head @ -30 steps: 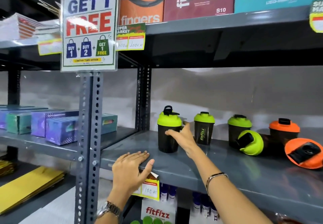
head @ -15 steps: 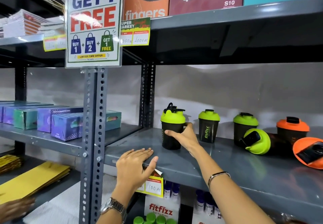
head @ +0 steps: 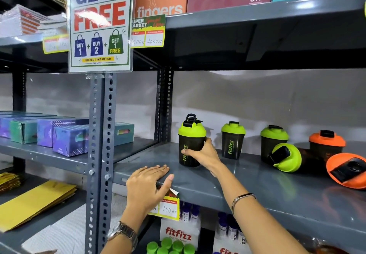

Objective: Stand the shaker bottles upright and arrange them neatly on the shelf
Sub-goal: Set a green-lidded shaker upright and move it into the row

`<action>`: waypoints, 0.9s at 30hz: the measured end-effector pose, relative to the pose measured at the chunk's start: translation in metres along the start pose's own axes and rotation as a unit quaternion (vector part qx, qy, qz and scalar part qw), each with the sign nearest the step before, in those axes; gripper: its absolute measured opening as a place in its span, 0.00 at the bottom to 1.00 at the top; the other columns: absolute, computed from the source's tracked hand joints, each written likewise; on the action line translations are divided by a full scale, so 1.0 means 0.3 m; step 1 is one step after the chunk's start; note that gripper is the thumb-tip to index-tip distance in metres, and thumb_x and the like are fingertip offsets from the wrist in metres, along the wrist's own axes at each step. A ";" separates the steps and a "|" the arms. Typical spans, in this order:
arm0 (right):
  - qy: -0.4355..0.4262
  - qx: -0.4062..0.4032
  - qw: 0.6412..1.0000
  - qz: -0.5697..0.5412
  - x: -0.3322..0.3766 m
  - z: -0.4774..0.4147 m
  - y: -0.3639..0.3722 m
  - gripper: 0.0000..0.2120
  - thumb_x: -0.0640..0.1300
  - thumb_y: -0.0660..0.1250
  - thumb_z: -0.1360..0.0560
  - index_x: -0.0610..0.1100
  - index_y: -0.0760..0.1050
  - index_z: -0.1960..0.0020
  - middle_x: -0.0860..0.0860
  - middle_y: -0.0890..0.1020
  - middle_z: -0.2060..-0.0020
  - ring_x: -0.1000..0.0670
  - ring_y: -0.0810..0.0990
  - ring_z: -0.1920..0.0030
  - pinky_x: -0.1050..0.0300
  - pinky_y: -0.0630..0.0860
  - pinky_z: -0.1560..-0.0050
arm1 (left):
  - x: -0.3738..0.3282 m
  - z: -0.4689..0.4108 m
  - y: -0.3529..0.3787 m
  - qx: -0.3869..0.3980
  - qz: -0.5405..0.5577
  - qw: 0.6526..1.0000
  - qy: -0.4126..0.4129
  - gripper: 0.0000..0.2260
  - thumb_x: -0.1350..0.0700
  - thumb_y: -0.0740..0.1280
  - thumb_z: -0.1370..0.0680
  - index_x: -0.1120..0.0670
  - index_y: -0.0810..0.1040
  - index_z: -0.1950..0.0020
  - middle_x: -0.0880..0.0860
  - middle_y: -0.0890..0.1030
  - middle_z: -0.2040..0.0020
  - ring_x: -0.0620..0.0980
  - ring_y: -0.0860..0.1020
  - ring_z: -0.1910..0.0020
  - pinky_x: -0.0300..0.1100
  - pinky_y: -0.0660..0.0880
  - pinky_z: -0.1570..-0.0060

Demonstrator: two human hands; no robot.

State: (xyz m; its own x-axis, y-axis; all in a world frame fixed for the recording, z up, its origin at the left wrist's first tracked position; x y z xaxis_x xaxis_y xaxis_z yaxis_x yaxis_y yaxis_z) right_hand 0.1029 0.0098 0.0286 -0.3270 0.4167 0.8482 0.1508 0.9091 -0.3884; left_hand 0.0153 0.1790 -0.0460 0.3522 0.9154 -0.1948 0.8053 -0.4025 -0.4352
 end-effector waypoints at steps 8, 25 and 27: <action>0.006 0.002 1.000 -0.007 -0.011 0.000 0.000 0.34 0.44 0.75 0.34 0.40 0.63 0.34 0.42 0.76 0.38 0.43 0.75 0.38 0.47 0.74 0.38 | -0.002 -0.001 -0.002 -0.002 -0.011 1.000 0.008 0.20 0.42 0.57 0.27 0.51 0.86 0.56 0.48 0.86 0.57 0.46 0.83 0.54 0.46 0.77 0.49; -0.096 -0.090 0.988 0.077 -0.101 0.067 -0.289 0.41 0.52 0.76 0.34 0.44 0.61 0.27 0.46 0.70 0.30 0.45 0.69 0.30 0.48 0.67 0.30 | -0.107 0.035 0.029 -0.125 -0.004 0.992 0.028 0.20 0.47 0.55 0.21 0.55 0.79 0.40 0.53 0.77 0.37 0.52 0.71 0.34 0.50 0.61 0.33; -0.118 -0.143 0.975 0.122 -0.121 0.073 -0.400 0.38 0.53 0.76 0.34 0.43 0.65 0.29 0.46 0.73 0.32 0.44 0.70 0.31 0.49 0.68 0.32 | -0.224 0.038 0.042 -0.126 0.070 0.988 0.046 0.20 0.47 0.54 0.21 0.54 0.76 0.36 0.53 0.73 0.34 0.50 0.67 0.32 0.47 0.59 0.32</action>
State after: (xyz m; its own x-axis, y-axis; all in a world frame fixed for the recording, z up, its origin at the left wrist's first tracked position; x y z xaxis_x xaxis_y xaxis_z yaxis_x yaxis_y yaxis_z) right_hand 0.0762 -0.1143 0.0364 -0.4501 0.6394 0.6234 0.4944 0.7598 -0.4223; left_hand -0.0036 0.1124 -0.0485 0.5020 0.8514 -0.1519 0.8343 -0.5230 -0.1744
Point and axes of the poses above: each hand's wrist, its own z-axis away from the middle knuckle, its own y-axis out of the palm, x = y × z, the point moved 1 cm from there along -z, towards the middle knuckle
